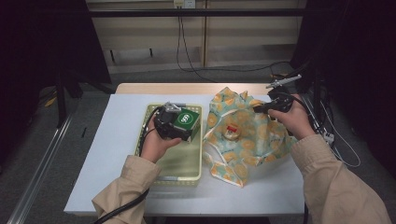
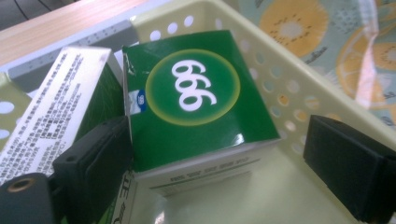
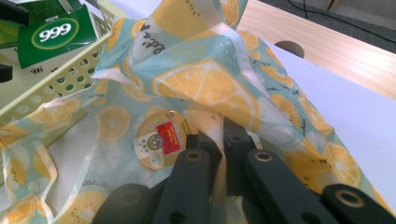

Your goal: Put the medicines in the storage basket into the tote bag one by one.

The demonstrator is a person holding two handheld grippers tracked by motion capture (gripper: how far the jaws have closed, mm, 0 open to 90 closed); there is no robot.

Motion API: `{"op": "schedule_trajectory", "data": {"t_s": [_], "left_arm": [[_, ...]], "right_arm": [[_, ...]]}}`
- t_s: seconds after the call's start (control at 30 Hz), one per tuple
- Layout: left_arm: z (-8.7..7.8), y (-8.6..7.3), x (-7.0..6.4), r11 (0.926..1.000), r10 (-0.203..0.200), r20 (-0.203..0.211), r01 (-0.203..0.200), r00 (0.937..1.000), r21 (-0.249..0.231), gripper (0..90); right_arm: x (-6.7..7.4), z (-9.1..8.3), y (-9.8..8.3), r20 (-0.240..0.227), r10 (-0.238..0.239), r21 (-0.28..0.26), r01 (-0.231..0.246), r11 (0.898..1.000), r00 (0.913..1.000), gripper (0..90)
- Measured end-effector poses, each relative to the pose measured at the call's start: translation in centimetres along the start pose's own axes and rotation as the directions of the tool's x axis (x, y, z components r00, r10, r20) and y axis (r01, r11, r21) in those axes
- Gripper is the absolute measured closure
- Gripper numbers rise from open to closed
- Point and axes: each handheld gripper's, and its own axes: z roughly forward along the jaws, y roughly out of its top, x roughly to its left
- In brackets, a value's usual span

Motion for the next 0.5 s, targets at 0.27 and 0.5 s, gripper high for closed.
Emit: {"op": "schedule_trajectory", "data": {"t_s": [0.27, 0.5], "left_arm": [[1.4, -0.4, 0.0, 0.9992, 0.005, -0.044, -0.003, 0.999, 0.041, 6.2], [2.9, 0.0, -0.1, 0.9985, -0.022, -0.058, 0.025, 0.9981, 0.049, 5.4]], "right_arm": [[0.2, 0.2, -0.3, -0.009, -0.008, 0.003, 0.008, 1.0, 0.9999, 89.5], [0.3, 0.6, -0.7, -0.017, -0.001, 0.007, 0.001, 1.0, 0.9998, 89.5]]}}
